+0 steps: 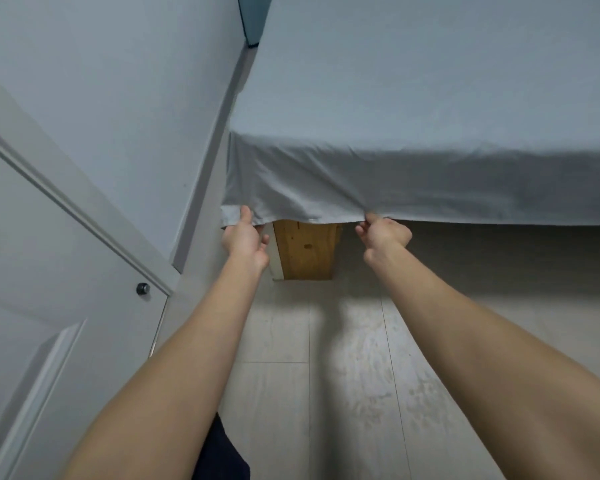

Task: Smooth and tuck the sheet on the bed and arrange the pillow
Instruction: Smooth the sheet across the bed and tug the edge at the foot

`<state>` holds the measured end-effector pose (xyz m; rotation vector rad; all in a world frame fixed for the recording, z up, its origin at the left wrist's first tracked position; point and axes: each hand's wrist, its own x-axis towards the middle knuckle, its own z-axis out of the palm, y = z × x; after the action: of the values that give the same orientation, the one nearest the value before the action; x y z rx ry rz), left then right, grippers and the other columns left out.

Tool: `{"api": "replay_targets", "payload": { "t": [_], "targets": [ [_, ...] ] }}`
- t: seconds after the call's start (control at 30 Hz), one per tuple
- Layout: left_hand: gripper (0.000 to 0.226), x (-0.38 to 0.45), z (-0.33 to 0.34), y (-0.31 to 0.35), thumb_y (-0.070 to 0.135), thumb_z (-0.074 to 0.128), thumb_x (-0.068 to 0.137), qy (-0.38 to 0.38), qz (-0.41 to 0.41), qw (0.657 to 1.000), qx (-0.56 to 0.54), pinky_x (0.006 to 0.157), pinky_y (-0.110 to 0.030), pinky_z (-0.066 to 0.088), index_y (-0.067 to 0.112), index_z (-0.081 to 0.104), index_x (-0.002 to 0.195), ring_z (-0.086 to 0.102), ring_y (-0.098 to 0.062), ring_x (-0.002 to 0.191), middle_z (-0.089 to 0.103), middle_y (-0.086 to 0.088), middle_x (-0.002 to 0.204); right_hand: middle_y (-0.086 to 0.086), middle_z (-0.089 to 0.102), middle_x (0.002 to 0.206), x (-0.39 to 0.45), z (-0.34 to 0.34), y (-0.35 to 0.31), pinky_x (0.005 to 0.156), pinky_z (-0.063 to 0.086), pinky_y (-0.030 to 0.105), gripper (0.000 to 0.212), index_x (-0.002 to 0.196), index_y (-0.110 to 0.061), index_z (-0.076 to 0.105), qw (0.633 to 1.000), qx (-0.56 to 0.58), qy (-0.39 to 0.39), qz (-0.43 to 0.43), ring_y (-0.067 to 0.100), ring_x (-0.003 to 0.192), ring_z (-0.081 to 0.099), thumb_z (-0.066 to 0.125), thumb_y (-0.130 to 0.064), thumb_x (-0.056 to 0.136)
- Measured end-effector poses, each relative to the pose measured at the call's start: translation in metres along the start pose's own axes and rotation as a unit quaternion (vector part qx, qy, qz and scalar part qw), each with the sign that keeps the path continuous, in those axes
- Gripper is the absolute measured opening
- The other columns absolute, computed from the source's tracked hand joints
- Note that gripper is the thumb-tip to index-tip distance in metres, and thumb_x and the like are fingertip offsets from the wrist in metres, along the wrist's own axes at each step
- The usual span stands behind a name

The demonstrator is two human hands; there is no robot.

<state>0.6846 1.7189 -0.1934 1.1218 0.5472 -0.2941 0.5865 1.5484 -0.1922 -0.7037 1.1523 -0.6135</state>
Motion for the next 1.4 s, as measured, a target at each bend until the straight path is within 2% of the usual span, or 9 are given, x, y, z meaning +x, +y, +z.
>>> {"api": "replay_targets", "payload": {
  "t": [0.37, 0.5, 0.63, 0.73, 0.8, 0.87, 0.97, 1.07, 1.4],
  "targets": [
    [0.015, 0.01, -0.009, 0.018, 0.029, 0.066, 0.092, 0.004, -0.052, 0.995, 0.082, 0.061, -0.034, 0.045, 0.018, 0.057, 0.095, 0.068, -0.02, 0.098, 0.069, -0.004, 0.109, 0.014, 0.066, 0.084, -0.008, -0.005, 0.001, 0.076, 0.063, 0.033, 0.018, 0.101, -0.001, 0.06, 0.997, -0.061, 0.038, 0.013, 0.016, 0.064, 0.067, 0.072, 0.003, 0.087],
    [0.023, -0.001, -0.017, 0.033, 0.033, 0.06, 0.093, -0.024, -0.113, 0.989, 0.091, 0.052, -0.027, 0.037, 0.015, 0.064, 0.106, 0.061, -0.012, 0.064, 0.068, 0.001, 0.087, 0.015, 0.068, 0.083, -0.015, -0.004, -0.005, 0.06, 0.058, 0.03, 0.022, 0.102, 0.005, 0.067, 0.99, -0.136, 0.043, 0.004, 0.018, 0.059, 0.063, 0.073, -0.012, 0.088],
    [0.011, -0.027, -0.019, 0.061, 0.021, 0.069, 0.074, 0.052, 0.111, 0.973, 0.196, 0.051, -0.03, 0.04, 0.018, 0.062, 0.066, 0.046, -0.015, 0.048, 0.05, 0.002, 0.053, 0.014, 0.07, 0.1, -0.047, 0.007, -0.027, 0.077, 0.05, 0.034, 0.031, 0.095, -0.009, 0.07, 0.916, -0.37, 0.067, -0.139, 0.034, 0.094, 0.068, 0.063, -0.039, 0.093],
    [0.024, -0.045, 0.008, 0.097, 0.017, 0.065, 0.074, -0.044, 0.385, 0.864, 0.322, 0.055, -0.026, 0.036, 0.021, 0.046, 0.06, 0.045, -0.01, 0.052, 0.048, 0.008, 0.055, 0.007, 0.068, 0.093, -0.071, 0.029, -0.047, 0.075, 0.046, 0.032, 0.017, 0.089, -0.018, 0.065, 0.776, -0.47, -0.004, -0.421, 0.03, 0.094, 0.064, 0.059, -0.033, 0.094],
    [0.011, -0.05, 0.032, 0.131, 0.019, 0.063, 0.077, -0.116, 0.485, 0.756, 0.424, 0.072, -0.03, 0.045, 0.025, 0.058, 0.086, 0.056, -0.015, 0.086, 0.063, 0.005, 0.087, 0.006, 0.062, 0.113, -0.087, 0.052, -0.065, 0.086, 0.049, 0.039, 0.024, 0.113, -0.018, 0.063, 0.647, -0.51, -0.043, -0.565, 0.026, 0.106, 0.058, 0.062, -0.027, 0.091],
    [0.045, -0.042, 0.048, 0.149, 0.025, 0.062, 0.084, -0.174, 0.514, 0.599, 0.588, 0.105, -0.038, 0.037, 0.019, 0.052, 0.128, 0.042, -0.023, 0.129, 0.053, -0.005, 0.135, 0.008, 0.046, 0.146, -0.093, 0.071, -0.075, 0.106, 0.039, 0.043, 0.054, 0.141, -0.023, 0.048, 0.551, -0.593, -0.087, -0.58, 0.028, 0.131, 0.046, 0.063, -0.031, 0.09],
    [0.066, -0.033, 0.052, 0.154, 0.038, 0.05, 0.096, -0.236, 0.45, 0.423, 0.75, 0.12, -0.038, 0.01, 0.017, 0.024, 0.153, 0.01, -0.029, 0.149, 0.017, -0.014, 0.161, 0.002, 0.019, 0.166, -0.094, 0.091, -0.071, 0.12, 0.018, 0.042, 0.073, 0.157, -0.032, 0.02, 0.468, -0.705, -0.156, -0.509, 0.022, 0.152, 0.019, 0.054, -0.047, 0.095],
    [0.062, -0.018, 0.049, 0.15, 0.035, 0.041, 0.102, -0.256, 0.425, 0.388, 0.777, 0.12, -0.036, 0.007, 0.019, 0.014, 0.155, 0.003, -0.028, 0.151, 0.011, -0.013, 0.163, 0.003, 0.022, 0.166, -0.088, 0.1, -0.059, 0.122, 0.017, 0.042, 0.071, 0.158, -0.033, 0.017, 0.459, -0.726, -0.166, -0.485, 0.022, 0.152, 0.019, 0.05, -0.051, 0.097],
    [0.049, 0.001, 0.056, 0.13, 0.024, 0.046, 0.1, -0.244, 0.501, 0.39, 0.733, 0.117, -0.039, 0.026, 0.019, 0.034, 0.147, 0.025, -0.029, 0.143, 0.036, -0.011, 0.15, 0.006, 0.018, 0.167, -0.09, 0.09, -0.084, 0.123, 0.019, 0.04, 0.069, 0.16, -0.029, 0.016, 0.444, -0.75, -0.214, -0.441, 0.024, 0.153, 0.019, 0.045, -0.049, 0.101]
  ]
}}
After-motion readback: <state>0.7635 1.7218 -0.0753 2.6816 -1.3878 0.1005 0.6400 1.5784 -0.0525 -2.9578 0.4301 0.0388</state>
